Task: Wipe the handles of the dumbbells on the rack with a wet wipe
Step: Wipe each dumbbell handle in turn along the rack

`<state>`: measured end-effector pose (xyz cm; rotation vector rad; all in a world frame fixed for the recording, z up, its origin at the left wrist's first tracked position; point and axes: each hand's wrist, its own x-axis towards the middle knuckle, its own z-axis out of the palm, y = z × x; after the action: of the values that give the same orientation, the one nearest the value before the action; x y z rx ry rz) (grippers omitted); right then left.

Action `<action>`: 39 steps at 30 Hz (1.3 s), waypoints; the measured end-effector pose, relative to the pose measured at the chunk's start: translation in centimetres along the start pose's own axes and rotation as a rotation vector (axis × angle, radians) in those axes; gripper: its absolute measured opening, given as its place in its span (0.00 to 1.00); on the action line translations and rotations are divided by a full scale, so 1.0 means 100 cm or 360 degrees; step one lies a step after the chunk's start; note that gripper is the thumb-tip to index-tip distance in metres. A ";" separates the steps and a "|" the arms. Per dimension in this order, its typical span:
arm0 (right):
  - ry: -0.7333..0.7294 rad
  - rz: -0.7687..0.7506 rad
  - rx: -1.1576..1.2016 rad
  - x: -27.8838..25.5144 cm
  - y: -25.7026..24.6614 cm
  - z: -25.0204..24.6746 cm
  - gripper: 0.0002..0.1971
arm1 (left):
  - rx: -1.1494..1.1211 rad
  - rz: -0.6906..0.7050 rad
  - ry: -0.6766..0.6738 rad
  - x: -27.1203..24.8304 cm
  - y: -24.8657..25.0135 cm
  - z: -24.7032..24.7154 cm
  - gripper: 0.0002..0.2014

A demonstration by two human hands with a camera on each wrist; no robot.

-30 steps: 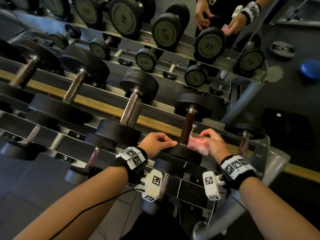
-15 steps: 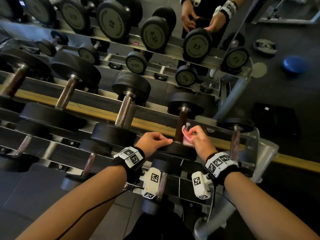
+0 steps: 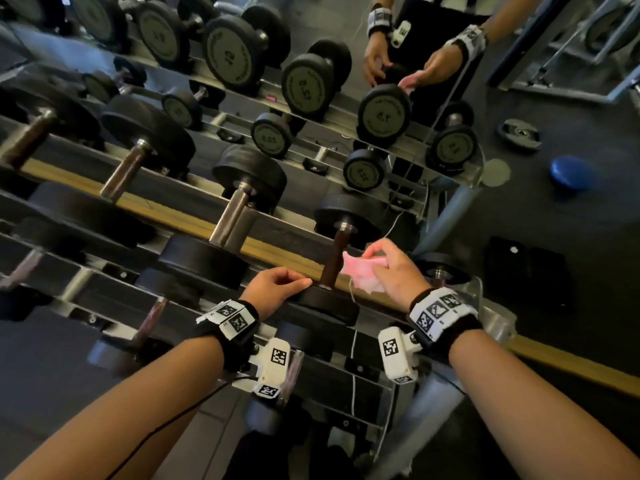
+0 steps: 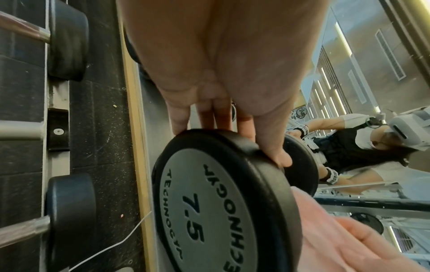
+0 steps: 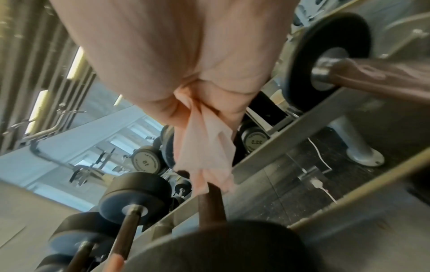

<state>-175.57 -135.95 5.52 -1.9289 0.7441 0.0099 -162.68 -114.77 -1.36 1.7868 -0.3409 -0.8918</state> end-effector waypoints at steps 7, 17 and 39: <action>-0.0178 -0.0201 -0.0053 0.030 -0.029 0.012 0.11 | -0.0202 0.0192 0.0158 0.002 0.013 0.005 0.21; -0.0081 0.0102 0.0371 0.042 -0.022 0.044 0.20 | -0.0202 0.0038 0.0340 0.028 0.025 -0.008 0.03; -0.0267 0.0269 0.0375 -0.014 0.026 0.034 0.11 | -0.0152 -0.0309 -0.0463 0.070 0.059 0.017 0.15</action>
<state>-176.96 -133.19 2.26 -1.6164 0.7576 0.1786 -158.04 -122.53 0.78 1.6222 -0.3068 -1.2903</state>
